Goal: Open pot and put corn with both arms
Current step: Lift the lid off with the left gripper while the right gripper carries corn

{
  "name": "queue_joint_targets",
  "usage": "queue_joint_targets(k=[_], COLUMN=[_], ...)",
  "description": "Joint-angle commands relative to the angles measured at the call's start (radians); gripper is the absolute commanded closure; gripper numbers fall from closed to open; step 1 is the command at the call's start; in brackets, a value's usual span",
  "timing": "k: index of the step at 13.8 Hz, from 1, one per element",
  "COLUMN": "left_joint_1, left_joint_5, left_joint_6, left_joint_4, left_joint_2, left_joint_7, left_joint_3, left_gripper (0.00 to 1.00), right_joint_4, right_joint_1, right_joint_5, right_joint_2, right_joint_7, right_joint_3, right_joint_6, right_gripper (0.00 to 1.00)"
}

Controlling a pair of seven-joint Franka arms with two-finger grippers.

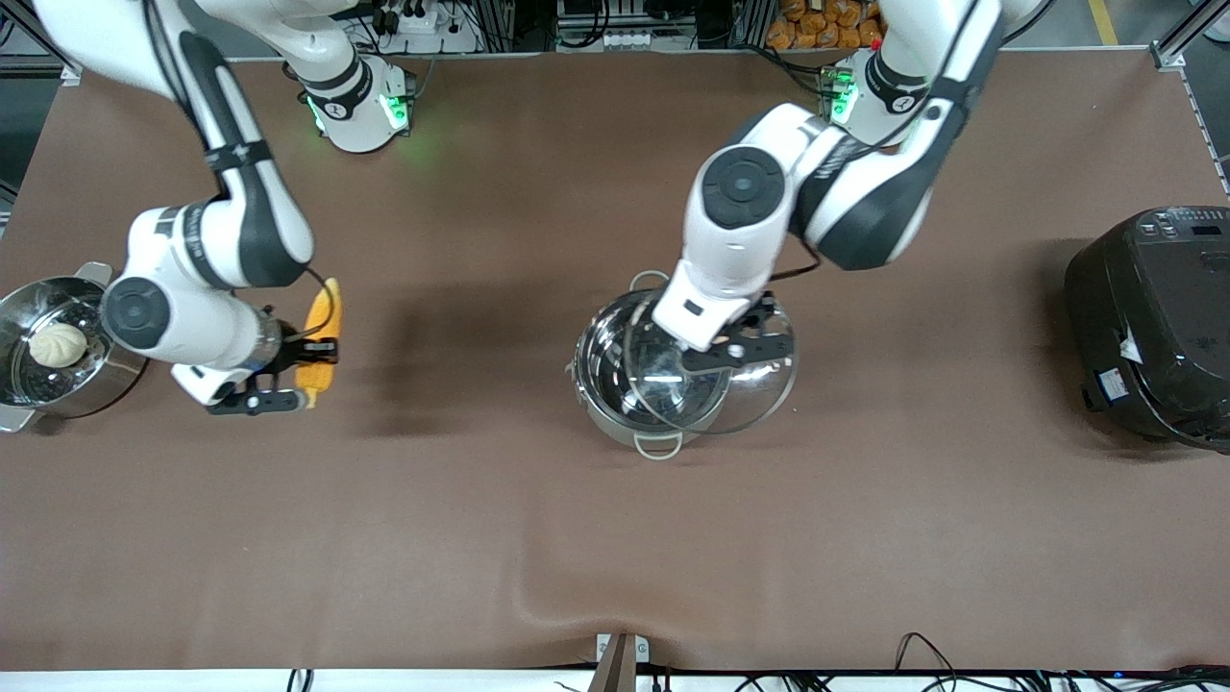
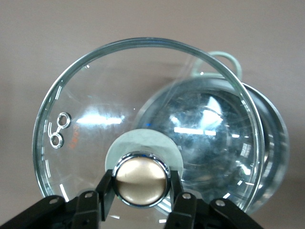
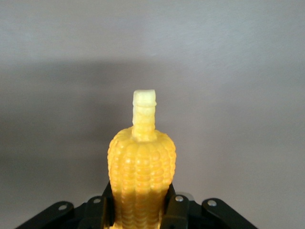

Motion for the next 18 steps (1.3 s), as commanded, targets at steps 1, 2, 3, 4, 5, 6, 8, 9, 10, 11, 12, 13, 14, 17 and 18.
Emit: queue_joint_targets(k=[1, 2, 3, 4, 5, 6, 8, 9, 10, 11, 12, 13, 14, 17, 18], left_joint_1=[0.086, 0.113, 0.137, 0.166, 0.197, 0.232, 0.292, 0.315, 0.329, 0.343, 0.361, 0.37, 0.374, 0.392, 0.393], left_joint_5=[0.01, -0.002, -0.005, -0.005, -0.005, -0.005, -0.005, -0.005, -0.005, -0.005, -0.007, -0.007, -0.007, -0.007, -0.007], left_joint_6=[-0.049, -0.049, -0.049, -0.049, -0.043, -0.038, -0.005, 0.02, 0.058, 0.105, 0.15, 0.188, 0.222, 0.354, 0.376], left_joint_4=[-0.05, -0.078, -0.105, -0.133, -0.167, -0.201, -0.263, -0.299, -0.345, -0.395, -0.438, -0.474, -0.503, -0.586, -0.6], left_joint_2=[-0.088, -0.11, -0.129, -0.145, -0.166, -0.186, -0.218, -0.234, -0.251, -0.266, -0.275, -0.277, -0.277, -0.274, -0.268], left_joint_7=[0.093, 0.115, 0.136, 0.171, 0.213, 0.257, 0.334, 0.358, 0.374, 0.389, 0.402, 0.403, 0.406, 0.409, 0.409], left_joint_3=[-0.014, -0.014, -0.014, -0.014, -0.013, -0.014, -0.014, -0.014, -0.014, -0.013, -0.014, -0.014, -0.014, -0.014, -0.014], left_gripper=[1.0, 1.0, 1.0, 1.0, 1.0, 1.0, 1.0, 1.0, 1.0, 1.0, 1.0, 1.0, 1.0, 1.0, 1.0], right_joint_4=[0.069, 0.079, 0.087, 0.104, 0.136, 0.174, 0.237, 0.275, 0.321, 0.377, 0.424, 0.46, 0.487, 0.613, 0.647], right_joint_1=[0.114, 0.158, 0.198, 0.241, 0.281, 0.318, 0.352, 0.37, 0.396, 0.413, 0.427, 0.441, 0.452, 0.464, 0.471], right_joint_5=[0.011, 0.03, 0.069, 0.102, 0.129, 0.155, 0.179, 0.184, 0.19, 0.193, 0.195, 0.199, 0.218, 0.256, 0.258], right_joint_2=[0.001, 0.003, 0.003, 0.006, 0.018, 0.041, 0.079, 0.102, 0.13, 0.163, 0.192, 0.219, 0.239, 0.32, 0.343], right_joint_7=[0.193, 0.231, 0.235, 0.236, 0.249, 0.251, 0.318, 0.364, 0.411, 0.47, 0.516, 0.551, 0.562, 0.594, 0.614], right_joint_3=[-0.007, -0.005, -0.007, -0.008, -0.008, -0.008, -0.008, -0.008, -0.008, -0.008, -0.007, -0.007, -0.007, -0.007, -0.007], right_joint_6=[-0.066, -0.066, -0.061, -0.055, -0.055, -0.058, -0.058, -0.058, -0.058, -0.063, -0.066, -0.066, -0.066, -0.057, -0.052], right_gripper=[1.0, 1.0, 1.0, 1.0, 1.0, 1.0, 1.0, 1.0, 1.0, 1.0, 1.0, 1.0, 1.0, 1.0, 1.0])
